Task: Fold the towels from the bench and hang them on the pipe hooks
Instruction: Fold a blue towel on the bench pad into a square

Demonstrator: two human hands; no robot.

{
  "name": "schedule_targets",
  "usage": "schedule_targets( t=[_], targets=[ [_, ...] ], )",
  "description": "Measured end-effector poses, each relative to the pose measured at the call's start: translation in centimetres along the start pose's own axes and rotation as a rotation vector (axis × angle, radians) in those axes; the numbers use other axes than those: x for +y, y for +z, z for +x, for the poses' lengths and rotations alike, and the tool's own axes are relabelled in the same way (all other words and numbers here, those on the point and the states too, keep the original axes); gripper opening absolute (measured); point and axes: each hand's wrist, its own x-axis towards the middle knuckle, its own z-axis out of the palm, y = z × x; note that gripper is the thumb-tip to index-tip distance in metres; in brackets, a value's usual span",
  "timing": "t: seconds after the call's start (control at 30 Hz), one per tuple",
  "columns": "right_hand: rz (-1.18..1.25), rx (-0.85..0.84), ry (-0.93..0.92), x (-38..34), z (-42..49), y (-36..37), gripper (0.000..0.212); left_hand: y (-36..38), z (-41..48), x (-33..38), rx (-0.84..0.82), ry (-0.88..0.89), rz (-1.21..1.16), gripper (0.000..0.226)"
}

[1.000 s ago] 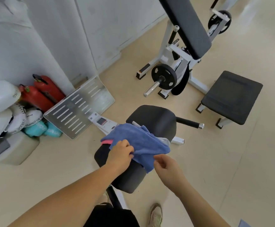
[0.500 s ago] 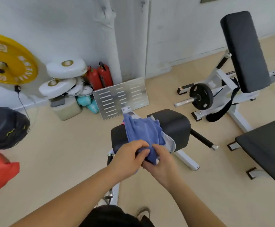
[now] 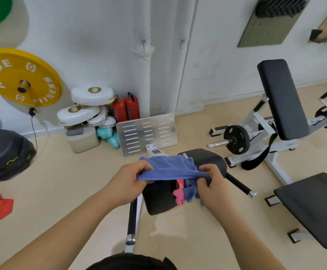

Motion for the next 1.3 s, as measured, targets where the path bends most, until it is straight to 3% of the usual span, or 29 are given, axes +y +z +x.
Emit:
schedule_targets(
  t=[0.13, 0.2, 0.3, 0.4, 0.5, 0.6, 0.63, 0.7, 0.83, 0.9, 1.0, 1.07, 1.13, 1.2, 1.3],
  targets=[
    [-0.445, -0.105, 0.013, -0.2, 0.1, 0.7, 0.019, -3.0, -0.3, 1.4, 0.027, -0.011, -0.138, 0.034],
    [-0.532, -0.097, 0.031, -0.5, 0.5, 0.5, 0.018, -4.3, 0.1, 1.1, 0.066, -0.045, -0.217, 0.026],
    [-0.370, -0.001, 0.085, -1.1, 1.3, -0.4, 0.012, -5.3, 0.4, -0.3, 0.008, -0.179, -0.302, 0.023],
    [-0.142, 0.053, 0.089, -1.8, 2.7, -1.8, 0.025, -5.4, 0.9, -0.6, -0.015, -0.297, -0.392, 0.029],
    [-0.013, -0.155, 0.032, -3.3, 4.5, -1.5, 0.030, -4.8, 1.6, 0.7, -0.072, -0.198, -0.220, 0.027],
    [-0.036, -0.485, -0.184, -4.6, 6.0, 1.9, 0.064, -3.3, 2.2, 2.6, -0.143, -0.066, -0.036, 0.029],
    [-0.043, -0.548, -0.287, -4.7, 6.6, 3.1, 0.066, -2.8, 2.2, 3.4, -0.154, -0.047, -0.018, 0.030],
    [-0.064, -0.643, -0.457, -3.8, 8.3, 5.1, 0.047, -2.0, 2.3, 5.2, -0.158, -0.030, 0.003, 0.031],
    [-0.147, -0.739, -0.393, -0.6, 12.2, 3.5, 0.013, 0.1, 2.9, 8.0, -0.039, -0.042, 0.088, 0.035],
    [-0.258, -0.754, -0.383, 1.5, 13.8, 1.1, 0.020, 0.6, 3.2, 8.5, 0.001, -0.087, 0.133, 0.019],
    [-0.438, -0.835, -0.362, 3.5, 15.7, -3.2, 0.028, 0.9, 3.6, 8.1, -0.098, -0.196, 0.181, 0.008],
    [-0.479, -0.818, -0.385, 3.3, 17.8, -6.2, 0.024, 1.0, 4.7, 7.6, -0.129, -0.277, 0.240, 0.006],
    [-0.378, -0.684, -0.392, 1.5, 20.2, -9.0, 0.029, 0.6, 6.4, 7.2, -0.021, -0.335, 0.346, 0.011],
    [-0.203, -0.513, -0.420, -1.5, 22.1, -11.3, 0.032, -0.7, 8.1, 8.1, 0.152, -0.343, 0.355, 0.015],
    [0.002, -0.259, -0.541, -7.4, 23.4, -13.6, 0.020, -3.7, 9.9, 11.2, 0.518, -0.268, 0.115, 0.015]
  ],
)
